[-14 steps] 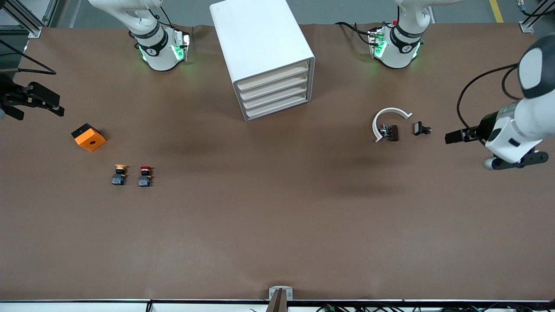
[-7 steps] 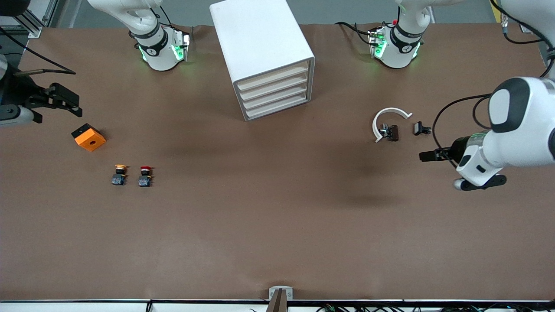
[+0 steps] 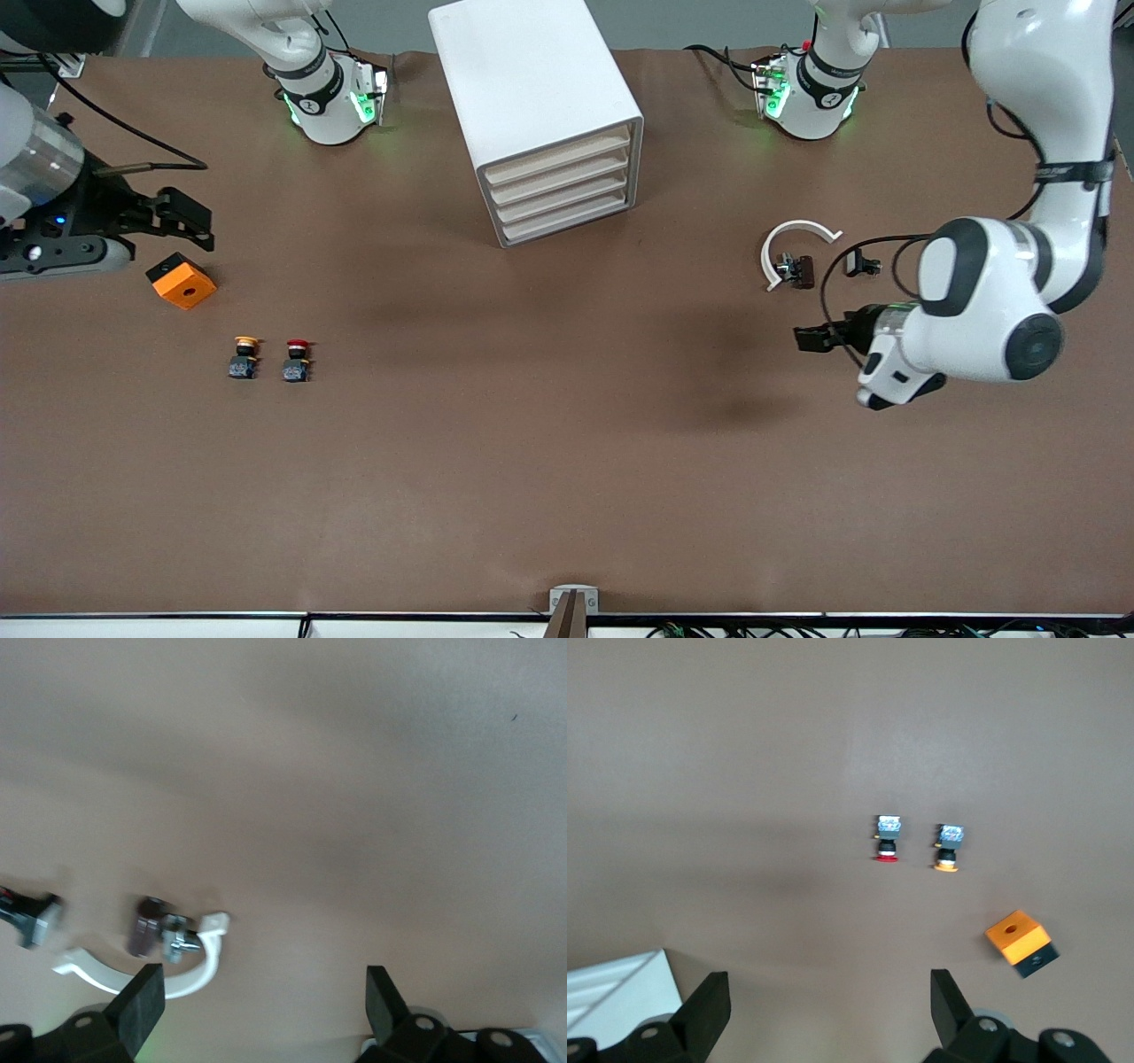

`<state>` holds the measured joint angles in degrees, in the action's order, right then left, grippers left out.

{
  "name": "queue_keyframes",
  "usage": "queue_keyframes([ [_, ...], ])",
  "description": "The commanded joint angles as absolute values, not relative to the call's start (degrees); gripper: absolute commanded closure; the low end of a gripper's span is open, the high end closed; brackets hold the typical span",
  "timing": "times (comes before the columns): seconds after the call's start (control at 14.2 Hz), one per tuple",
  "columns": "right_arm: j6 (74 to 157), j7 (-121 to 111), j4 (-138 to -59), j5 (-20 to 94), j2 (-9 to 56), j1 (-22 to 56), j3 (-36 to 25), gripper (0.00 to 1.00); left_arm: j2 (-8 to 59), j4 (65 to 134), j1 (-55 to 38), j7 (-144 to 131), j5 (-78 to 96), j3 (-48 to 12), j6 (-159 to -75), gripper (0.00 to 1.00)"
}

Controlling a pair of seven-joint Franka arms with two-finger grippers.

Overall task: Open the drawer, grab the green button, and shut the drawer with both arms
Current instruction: 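Move the left gripper toward the cabinet while the right gripper follows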

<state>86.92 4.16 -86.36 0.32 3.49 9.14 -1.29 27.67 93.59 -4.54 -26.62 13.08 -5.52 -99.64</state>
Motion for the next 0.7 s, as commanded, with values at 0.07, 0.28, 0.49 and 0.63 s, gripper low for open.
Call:
queue_keyframes([
  [0.07,86.9,13.0,-84.5,1.3,5.1,10.7,-1.4,0.0,31.1,92.1,-11.9,-39.3,14.3,-5.3,-102.6,0.0],
  [0.28,86.8,28.4,-84.9,3.6,6.2,12.7,-1.3,0.0,35.4,89.1,-17.6,-54.2,14.2,-5.2,-103.8,0.0],
  [0.49,86.4,42.5,-85.3,3.6,8.3,16.1,-1.4,0.0,38.8,85.7,-21.2,-70.9,14.4,-5.2,-103.8,0.0],
  [0.63,86.4,46.7,-85.3,3.6,9.1,17.4,-1.4,0.0,39.8,85.6,-23.3,-80.1,14.4,-5.2,-103.8,0.0],
])
